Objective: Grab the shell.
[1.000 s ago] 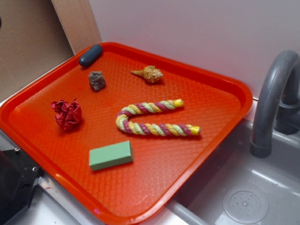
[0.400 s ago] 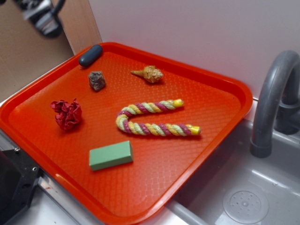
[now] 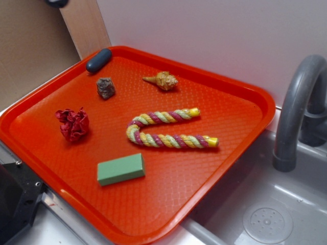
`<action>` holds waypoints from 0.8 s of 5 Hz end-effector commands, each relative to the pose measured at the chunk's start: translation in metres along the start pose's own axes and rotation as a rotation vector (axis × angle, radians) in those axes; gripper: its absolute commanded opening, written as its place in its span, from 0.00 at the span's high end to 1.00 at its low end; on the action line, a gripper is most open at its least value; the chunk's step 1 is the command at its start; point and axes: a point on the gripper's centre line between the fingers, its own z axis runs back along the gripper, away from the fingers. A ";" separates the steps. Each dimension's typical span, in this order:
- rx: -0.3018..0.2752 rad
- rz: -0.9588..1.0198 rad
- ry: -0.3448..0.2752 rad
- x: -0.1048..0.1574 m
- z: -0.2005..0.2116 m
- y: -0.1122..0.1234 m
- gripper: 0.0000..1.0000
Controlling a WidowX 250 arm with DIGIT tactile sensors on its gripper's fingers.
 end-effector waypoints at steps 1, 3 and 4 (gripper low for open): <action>0.001 -0.259 0.127 0.011 -0.043 0.016 0.00; -0.052 -0.370 0.199 0.040 -0.142 0.025 0.00; -0.036 -0.376 0.213 0.052 -0.184 0.021 0.00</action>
